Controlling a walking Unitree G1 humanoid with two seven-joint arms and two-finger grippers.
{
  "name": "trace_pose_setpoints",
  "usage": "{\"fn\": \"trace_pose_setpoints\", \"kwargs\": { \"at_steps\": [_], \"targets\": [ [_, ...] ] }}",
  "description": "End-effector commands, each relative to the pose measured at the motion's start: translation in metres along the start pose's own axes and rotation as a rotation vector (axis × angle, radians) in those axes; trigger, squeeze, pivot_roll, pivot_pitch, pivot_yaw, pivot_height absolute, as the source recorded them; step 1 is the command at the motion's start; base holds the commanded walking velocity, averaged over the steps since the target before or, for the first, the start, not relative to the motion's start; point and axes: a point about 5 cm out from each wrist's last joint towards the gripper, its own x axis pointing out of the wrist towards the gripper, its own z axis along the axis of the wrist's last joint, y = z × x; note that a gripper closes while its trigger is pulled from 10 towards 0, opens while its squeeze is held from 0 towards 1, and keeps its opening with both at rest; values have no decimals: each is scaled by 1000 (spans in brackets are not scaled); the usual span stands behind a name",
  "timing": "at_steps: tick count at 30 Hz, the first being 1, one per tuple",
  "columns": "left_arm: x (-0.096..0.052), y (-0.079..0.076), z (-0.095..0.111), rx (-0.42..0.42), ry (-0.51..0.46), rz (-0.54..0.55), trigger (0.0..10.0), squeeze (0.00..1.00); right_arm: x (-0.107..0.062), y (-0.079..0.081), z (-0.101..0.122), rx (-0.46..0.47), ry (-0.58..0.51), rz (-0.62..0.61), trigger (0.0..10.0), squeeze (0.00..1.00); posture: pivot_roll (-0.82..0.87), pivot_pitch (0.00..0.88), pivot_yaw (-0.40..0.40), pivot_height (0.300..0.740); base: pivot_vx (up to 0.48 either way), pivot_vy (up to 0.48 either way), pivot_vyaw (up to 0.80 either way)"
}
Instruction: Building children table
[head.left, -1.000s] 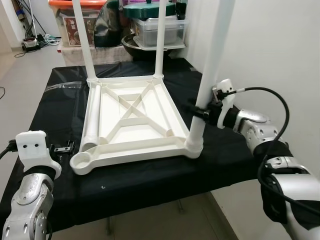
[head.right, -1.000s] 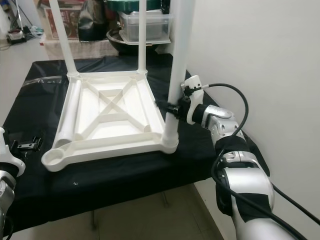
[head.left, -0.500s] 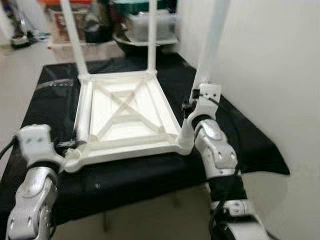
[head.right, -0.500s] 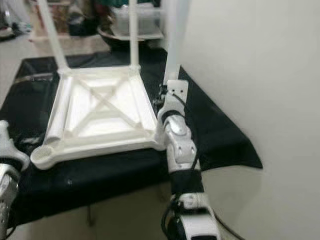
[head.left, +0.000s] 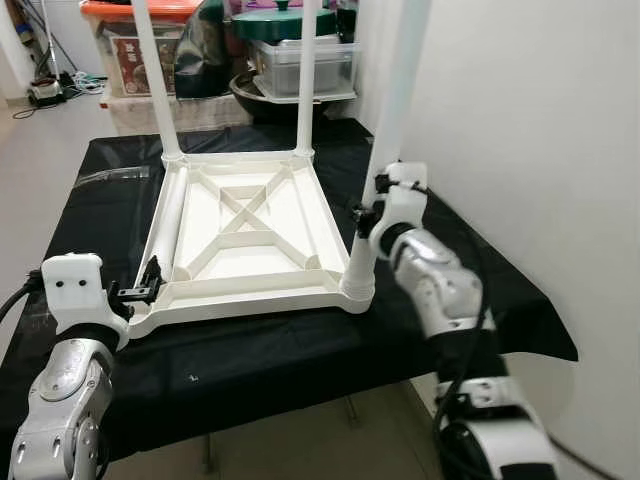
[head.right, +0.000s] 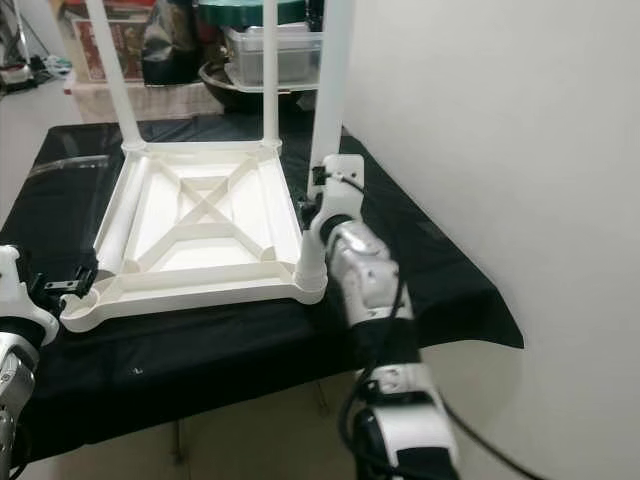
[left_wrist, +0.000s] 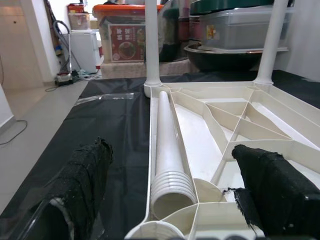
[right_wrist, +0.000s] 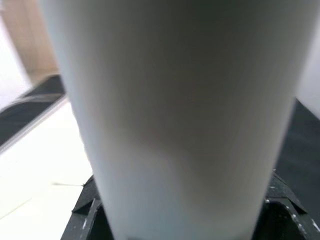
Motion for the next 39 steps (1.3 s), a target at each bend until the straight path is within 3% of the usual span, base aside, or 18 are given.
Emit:
{"fn": "trace_pose_setpoints", "kwargs": {
  "at_steps": [1,5,10,11,12,14,15,16,20,28,29,31,32,34,35,37,38,39],
  "targets": [
    [0,0,-3,5,6,6,10000,0,1,-13,16,-13,-52,70,10000,0,43,0,-63,740,0,0,0],
    [0,0,-3,7,4,9,10000,0,0,-31,32,-88,-73,182,10000,0,41,0,-64,740,0,0,0],
    [0,-1,-4,6,4,7,10000,0,1,-36,31,-129,-48,222,10000,0,45,0,-67,740,0,0,0],
    [0,-3,-4,4,3,2,10000,0,-1,-34,27,-156,-35,334,10000,0,45,0,-65,740,0,0,0],
    [0,-3,-4,4,3,2,10000,0,-1,-34,27,-156,-35,334,10000,0,45,0,-65,740,0,0,0],
    [1,-4,-5,4,1,-10,10000,0,-9,-28,18,-197,-4,615,10000,0,49,0,-65,740,0,0,0],
    [1,-4,-5,4,1,-10,10000,0,-9,-28,18,-197,-4,615,10000,0,49,0,-65,740,0,0,0],
    [2,-4,-5,6,1,-14,10000,0,-12,-27,14,-206,18,708,10000,0,50,0,-65,740,0,0,0],
    [4,-5,-3,10,-4,-26,10000,0,-9,-20,6,-186,70,848,10000,0,65,0,-73,740,0,0,0],
    [3,-6,-3,13,-8,-34,10000,0,-5,-8,6,-136,57,960,10000,0,85,0,-85,740,0,0,0],
    [2,-6,-4,15,-7,-35,10000,0,-5,-6,5,-124,46,980,7020,0,90,0,-87,740,0,0,0],
    [2,-6,-4,15,-7,-35,10000,0,-5,-6,5,-124,46,980,7020,0,90,0,-87,740,0,0,0],
    [1,-6,-4,16,-6,-36,10000,0,-5,-5,3,-111,33,985,392,0,90,0,-87,740,0,0,0],
    [1,-6,-5,16,-5,-37,10000,0,-2,-7,2,-80,13,940,0,0,87,0,-86,740,0,0,0],
    [1,-7,-5,17,-4,-39,10000,0,6,-12,-4,-86,13,755,0,0,85,0,-87,740,0,0,0],
    [1,-7,-5,17,-4,-39,10000,0,6,-12,-4,-86,13,755,0,0,85,0,-87,740,0,0,0],
    [1,-7,-5,17,-3,-40,10000,0,11,-17,-10,-76,28,583,0,0,82,0,-89,740,0,0,0],
    [1,-7,-5,17,-3,-40,10000,0,11,-17,-10,-76,28,583,0,0,82,0,-89,740,0,0,0]
  ]
}}
